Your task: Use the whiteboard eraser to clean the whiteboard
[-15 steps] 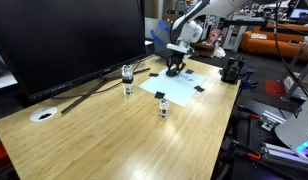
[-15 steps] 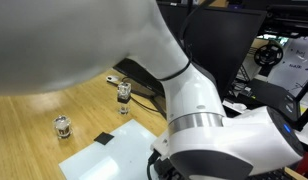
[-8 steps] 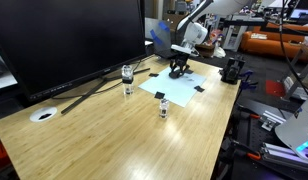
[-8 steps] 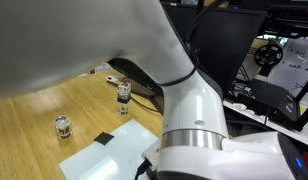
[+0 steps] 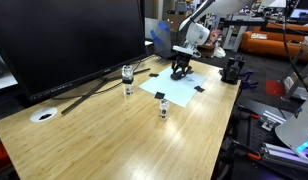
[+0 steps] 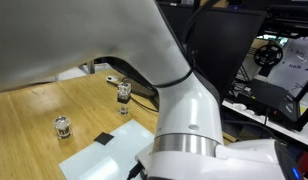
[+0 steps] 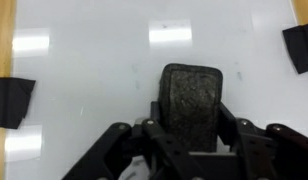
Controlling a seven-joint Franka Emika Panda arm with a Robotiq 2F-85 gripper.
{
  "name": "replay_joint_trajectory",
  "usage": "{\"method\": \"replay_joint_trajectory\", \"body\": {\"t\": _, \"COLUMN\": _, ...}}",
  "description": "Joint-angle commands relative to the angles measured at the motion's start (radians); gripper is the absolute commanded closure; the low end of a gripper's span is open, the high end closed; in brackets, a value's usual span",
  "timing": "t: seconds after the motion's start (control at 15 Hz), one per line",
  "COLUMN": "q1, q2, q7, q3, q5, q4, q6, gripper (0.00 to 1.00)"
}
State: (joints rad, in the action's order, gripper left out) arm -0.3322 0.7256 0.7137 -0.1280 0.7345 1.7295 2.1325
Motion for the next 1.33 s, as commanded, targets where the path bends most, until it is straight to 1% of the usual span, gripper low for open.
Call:
{"method": "replay_joint_trajectory", "body": {"t": 0.0, "q1": 0.027, "q2": -0.002, "q7": -0.038, "q3": -0.027, "q5": 0.002, "q4": 0.095, "q6": 0.005, "gripper": 0.7}}
{"method": "replay_joint_trajectory", "body": {"t": 0.73, "q1": 0.037, "q2": -0.043, "q7": -0.084, "q3": -0.032, "q5": 0.051, "q4": 0.187, "q6": 0.009, "gripper": 0.7}}
{"method": "replay_joint_trajectory", "body": {"t": 1.27, "q1": 0.054, "q2": -0.093, "q7": -0.091, "q3": -0.072, "q5": 0.064, "q4": 0.295, "q6": 0.027, "gripper": 0.7}}
